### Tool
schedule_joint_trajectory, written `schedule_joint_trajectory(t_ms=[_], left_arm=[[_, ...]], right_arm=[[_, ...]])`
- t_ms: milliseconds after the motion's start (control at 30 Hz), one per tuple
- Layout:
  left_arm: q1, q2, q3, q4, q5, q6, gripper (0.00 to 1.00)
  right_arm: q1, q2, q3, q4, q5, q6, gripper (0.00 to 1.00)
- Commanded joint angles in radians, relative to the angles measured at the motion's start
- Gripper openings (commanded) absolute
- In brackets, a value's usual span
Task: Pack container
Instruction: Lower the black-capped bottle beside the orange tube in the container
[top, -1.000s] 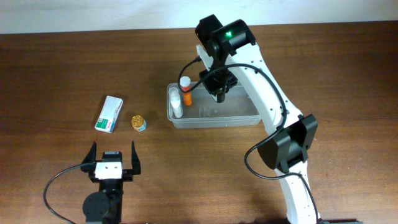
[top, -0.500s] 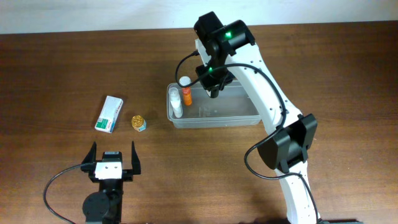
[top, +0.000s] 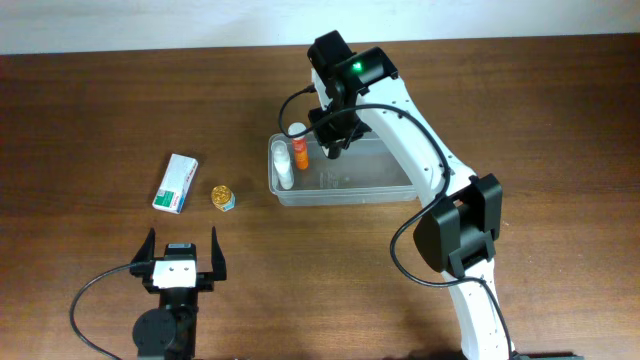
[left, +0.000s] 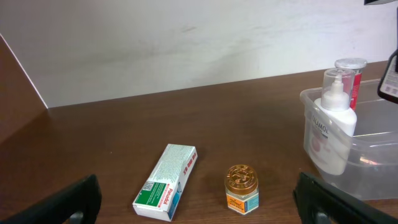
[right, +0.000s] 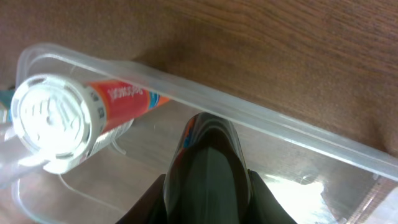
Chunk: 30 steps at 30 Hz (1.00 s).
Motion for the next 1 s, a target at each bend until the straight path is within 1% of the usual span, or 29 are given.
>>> schedule_joint_trajectory(t_ms=[0,200,400,800,967], left_arm=[[0.006,-0.008,-0.003,-0.002,0.011,0.017,1.0],[0.006,-0.008,-0.003,-0.002,0.011,0.017,1.0],[0.006,-0.008,-0.003,-0.002,0.011,0.017,0.99],[0.006,-0.008,-0.003,-0.002,0.011,0.017,0.99],[0.006,-0.008,-0.003,-0.002,0.011,0.017,0.99]], right_arm=[[-0.003,-0.039,-0.028,0.02,-0.012,0.036,0.19],[-0.003,-0.039,-0.077,0.037,0.035,0.063,0.19],[-0.002,-0.039,-0.121,0.097,0.032,0.087,0.19],[-0.002,-0.039,-0.145,0.151,0.032,0.156,0.19],[-0.002,-0.039,-0.149,0.15,0.032,0.159,0.19]])
